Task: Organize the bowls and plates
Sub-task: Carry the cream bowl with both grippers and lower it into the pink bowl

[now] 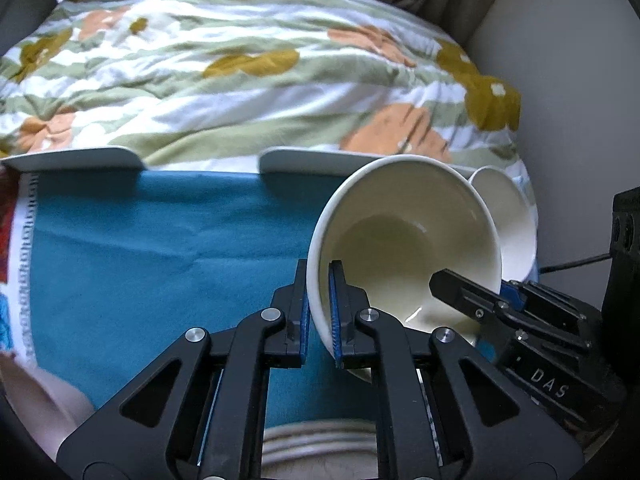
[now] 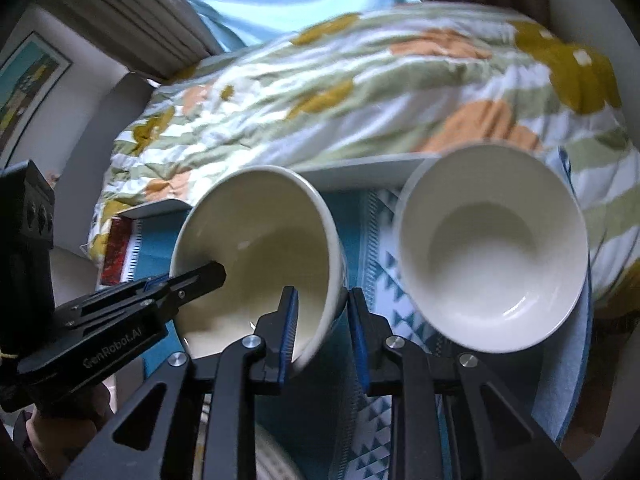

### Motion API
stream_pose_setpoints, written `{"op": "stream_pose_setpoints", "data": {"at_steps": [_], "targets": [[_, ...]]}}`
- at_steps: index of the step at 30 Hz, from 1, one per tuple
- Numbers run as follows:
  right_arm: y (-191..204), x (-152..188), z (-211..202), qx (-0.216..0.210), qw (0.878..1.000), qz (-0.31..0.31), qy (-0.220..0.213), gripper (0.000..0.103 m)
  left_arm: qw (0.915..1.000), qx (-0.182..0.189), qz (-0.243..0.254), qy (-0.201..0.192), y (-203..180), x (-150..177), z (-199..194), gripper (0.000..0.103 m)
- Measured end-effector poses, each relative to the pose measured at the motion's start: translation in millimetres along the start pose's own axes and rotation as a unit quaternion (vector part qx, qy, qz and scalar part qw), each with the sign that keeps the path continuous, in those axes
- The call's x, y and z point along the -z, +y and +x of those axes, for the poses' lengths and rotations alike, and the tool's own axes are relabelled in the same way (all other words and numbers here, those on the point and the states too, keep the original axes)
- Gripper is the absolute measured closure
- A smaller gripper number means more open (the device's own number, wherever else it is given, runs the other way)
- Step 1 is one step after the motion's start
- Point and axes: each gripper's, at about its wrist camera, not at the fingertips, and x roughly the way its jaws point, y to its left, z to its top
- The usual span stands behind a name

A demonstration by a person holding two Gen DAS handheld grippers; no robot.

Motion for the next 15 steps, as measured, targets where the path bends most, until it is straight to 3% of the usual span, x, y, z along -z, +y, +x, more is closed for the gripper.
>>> {"op": "stream_pose_setpoints", "data": {"at_steps": [6, 10, 15], "targets": [[63.3, 6.1, -27.7, -0.013, 0.998, -0.054, -0.015, 0.080, 0.9986, -0.007, -0.033, -0.040, 35.1, 19.6, -66.0, 0.096], [114.5, 17.9, -35.0, -0.030, 0.996, -0.077, -0.023, 0.080, 0.9962, -0.019, -0.052, -0.067, 75.4, 42.8, -114.9, 0.096], [181.7, 39.9, -26.7, -0.048, 0.995, -0.091, -0.018, 0.080, 0.9950, -0.037, -0.058, -0.073, 135.3, 70.9, -155.9, 0.095]]}}
